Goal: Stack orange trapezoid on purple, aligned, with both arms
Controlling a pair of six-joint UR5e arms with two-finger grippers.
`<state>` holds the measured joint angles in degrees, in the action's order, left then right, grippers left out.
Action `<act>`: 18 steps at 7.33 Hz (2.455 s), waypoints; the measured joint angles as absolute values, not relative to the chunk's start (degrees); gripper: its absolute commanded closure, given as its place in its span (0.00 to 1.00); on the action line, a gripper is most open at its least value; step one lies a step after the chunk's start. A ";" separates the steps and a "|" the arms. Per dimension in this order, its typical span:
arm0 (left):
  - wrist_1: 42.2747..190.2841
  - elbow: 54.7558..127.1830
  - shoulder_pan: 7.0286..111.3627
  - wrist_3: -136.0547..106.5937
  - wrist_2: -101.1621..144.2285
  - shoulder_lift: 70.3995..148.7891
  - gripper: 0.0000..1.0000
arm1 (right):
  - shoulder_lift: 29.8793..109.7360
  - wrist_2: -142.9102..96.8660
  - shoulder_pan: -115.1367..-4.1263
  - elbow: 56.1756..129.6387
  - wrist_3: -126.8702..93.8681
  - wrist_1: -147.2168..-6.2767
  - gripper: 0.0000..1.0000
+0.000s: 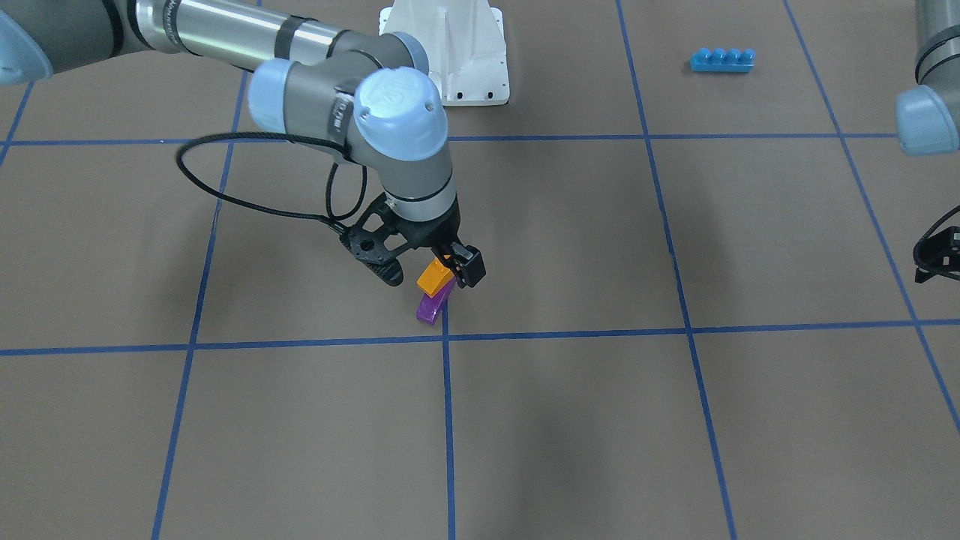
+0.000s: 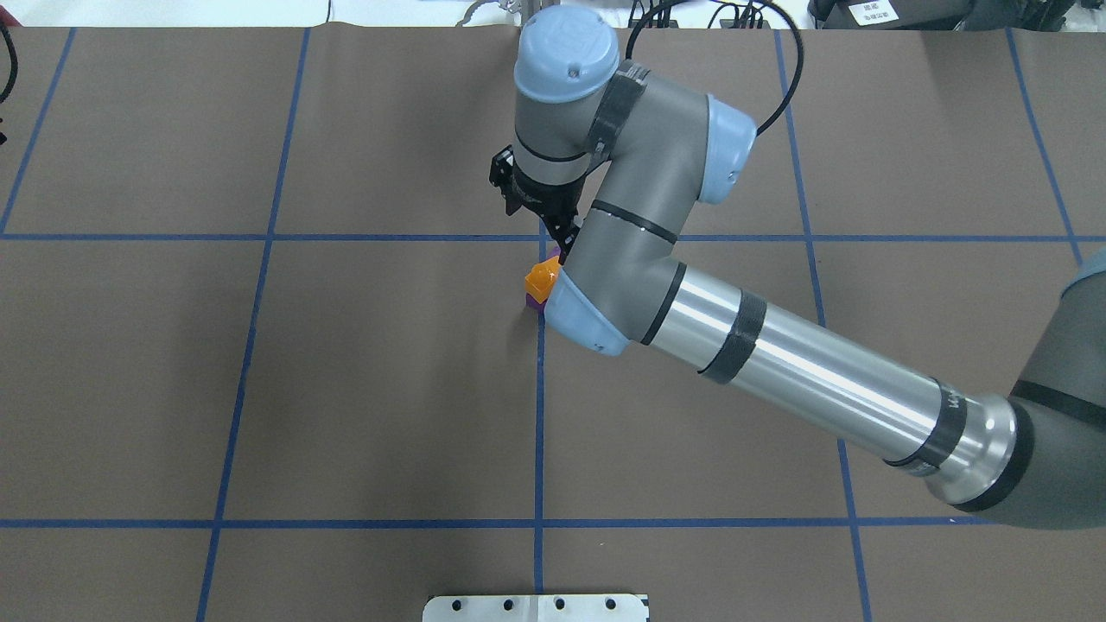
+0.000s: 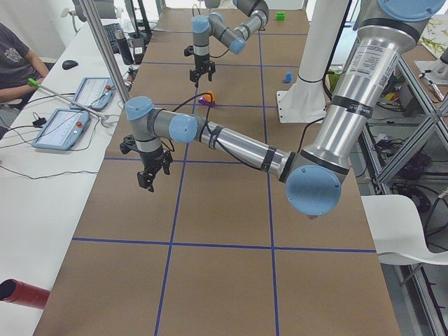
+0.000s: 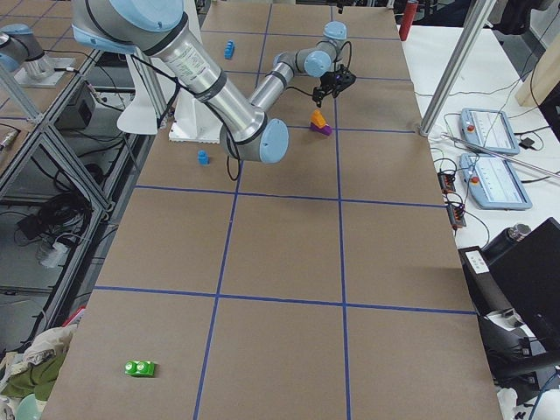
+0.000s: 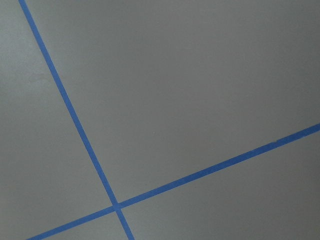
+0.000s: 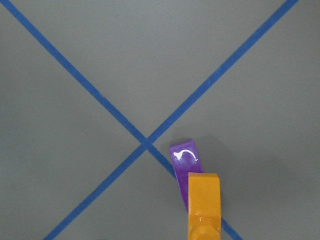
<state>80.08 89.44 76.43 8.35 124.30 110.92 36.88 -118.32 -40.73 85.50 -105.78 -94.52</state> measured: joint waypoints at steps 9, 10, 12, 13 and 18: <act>85.60 92.10 88.80 14.89 129.72 98.49 0.00 | 79.99 -130.75 -79.45 105.03 -15.29 -109.73 0.00; 90.35 91.82 89.94 14.91 130.36 94.70 0.00 | 82.35 -130.84 -80.95 104.59 -13.27 -108.65 0.00; 94.93 90.78 90.65 14.42 130.73 91.33 0.00 | 86.11 -131.43 -83.65 102.88 -12.13 -104.30 0.00; 93.49 91.14 90.74 14.27 130.76 91.27 0.00 | 87.91 -132.35 -84.92 101.61 -10.92 -101.46 0.00; 89.16 92.22 90.79 14.08 130.56 91.57 0.00 | 91.41 -134.58 -86.97 95.19 -4.08 -93.71 0.00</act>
